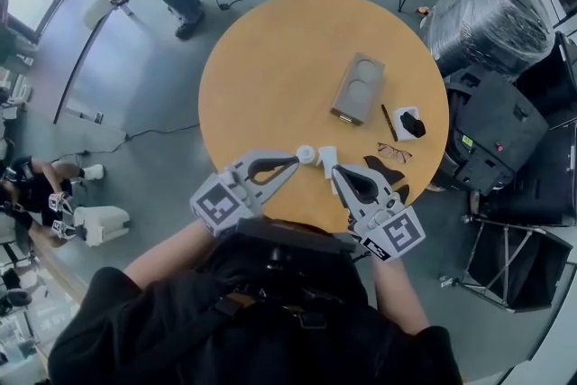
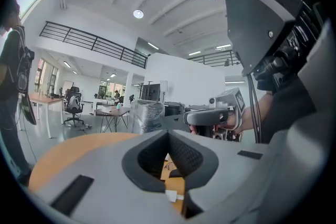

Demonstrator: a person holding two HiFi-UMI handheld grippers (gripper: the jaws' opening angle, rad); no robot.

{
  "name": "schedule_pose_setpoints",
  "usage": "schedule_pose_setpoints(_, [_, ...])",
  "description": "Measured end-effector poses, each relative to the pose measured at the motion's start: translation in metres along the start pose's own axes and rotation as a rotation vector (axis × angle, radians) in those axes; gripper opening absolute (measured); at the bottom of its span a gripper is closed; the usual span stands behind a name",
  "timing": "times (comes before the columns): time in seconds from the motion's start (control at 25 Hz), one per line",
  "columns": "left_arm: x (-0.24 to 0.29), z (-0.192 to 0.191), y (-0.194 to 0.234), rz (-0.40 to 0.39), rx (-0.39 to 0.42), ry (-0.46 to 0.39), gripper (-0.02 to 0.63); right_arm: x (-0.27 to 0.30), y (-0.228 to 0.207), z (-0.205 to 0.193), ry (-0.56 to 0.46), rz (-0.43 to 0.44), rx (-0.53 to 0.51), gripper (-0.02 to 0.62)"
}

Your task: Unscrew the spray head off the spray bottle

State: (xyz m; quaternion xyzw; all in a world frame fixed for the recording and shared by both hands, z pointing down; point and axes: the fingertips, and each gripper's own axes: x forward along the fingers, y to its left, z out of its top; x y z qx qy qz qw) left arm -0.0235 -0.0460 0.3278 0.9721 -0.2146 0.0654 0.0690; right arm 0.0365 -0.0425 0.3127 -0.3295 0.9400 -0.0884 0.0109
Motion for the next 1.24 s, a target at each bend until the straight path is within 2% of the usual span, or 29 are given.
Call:
schedule_pose_setpoints(0.64, [0.008,-0.002,-0.005,-0.063,-0.014,-0.022,0.018,0.009,0.005,-0.007,0.014,0.033,-0.022,0.0])
schedule_pose_setpoints(1.24, [0.008,-0.006,-0.009,-0.037,-0.005,-0.031,0.018,0.009,0.009,-0.015,0.031,0.047,-0.014,0.0])
